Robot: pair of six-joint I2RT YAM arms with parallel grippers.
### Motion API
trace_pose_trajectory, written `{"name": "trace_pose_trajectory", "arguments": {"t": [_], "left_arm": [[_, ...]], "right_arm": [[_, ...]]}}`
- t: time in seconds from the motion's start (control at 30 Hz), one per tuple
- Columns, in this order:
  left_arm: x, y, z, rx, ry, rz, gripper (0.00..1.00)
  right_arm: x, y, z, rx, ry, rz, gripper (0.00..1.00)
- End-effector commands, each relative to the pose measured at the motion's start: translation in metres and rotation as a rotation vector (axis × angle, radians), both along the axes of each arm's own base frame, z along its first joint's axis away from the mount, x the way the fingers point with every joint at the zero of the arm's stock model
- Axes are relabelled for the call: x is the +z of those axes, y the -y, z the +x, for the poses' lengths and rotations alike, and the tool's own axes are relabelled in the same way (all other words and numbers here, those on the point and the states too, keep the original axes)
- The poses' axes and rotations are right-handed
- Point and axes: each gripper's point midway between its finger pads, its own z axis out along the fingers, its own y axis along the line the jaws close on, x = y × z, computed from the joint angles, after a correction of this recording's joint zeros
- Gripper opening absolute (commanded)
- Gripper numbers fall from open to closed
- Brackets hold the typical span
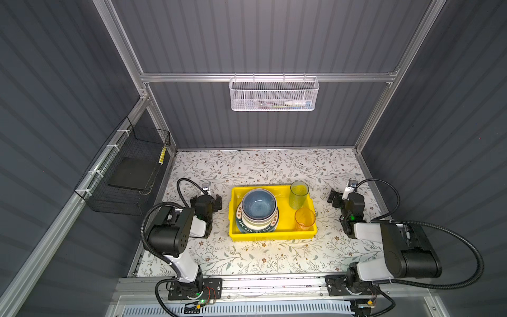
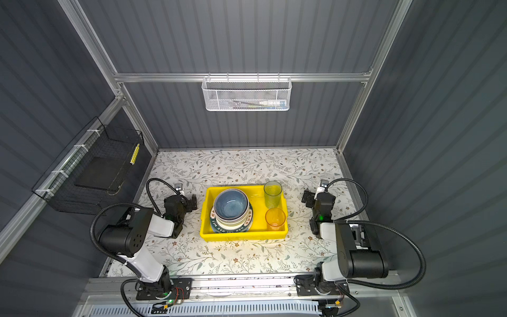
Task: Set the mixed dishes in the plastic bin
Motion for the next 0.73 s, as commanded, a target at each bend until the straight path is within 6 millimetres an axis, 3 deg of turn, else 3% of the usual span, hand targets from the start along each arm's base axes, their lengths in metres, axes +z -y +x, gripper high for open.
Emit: {"name": "trace_pose_trajectory", "arguments": {"t": [0.0, 0.7], "left_arm": [[0.0183, -0.0014, 0.015, 0.01, 0.071, -0.002, 1.0], [0.0132, -0.0094, 0.0206, 0.008, 0.031, -0.065, 1.0]], "right_arm": [[0.0256, 0.0001, 0.0061, 0.014, 0.117, 0.004, 0.99], [0.0259, 0.0034, 0.0055, -0.005, 0.122, 0.006, 0.99]]}}
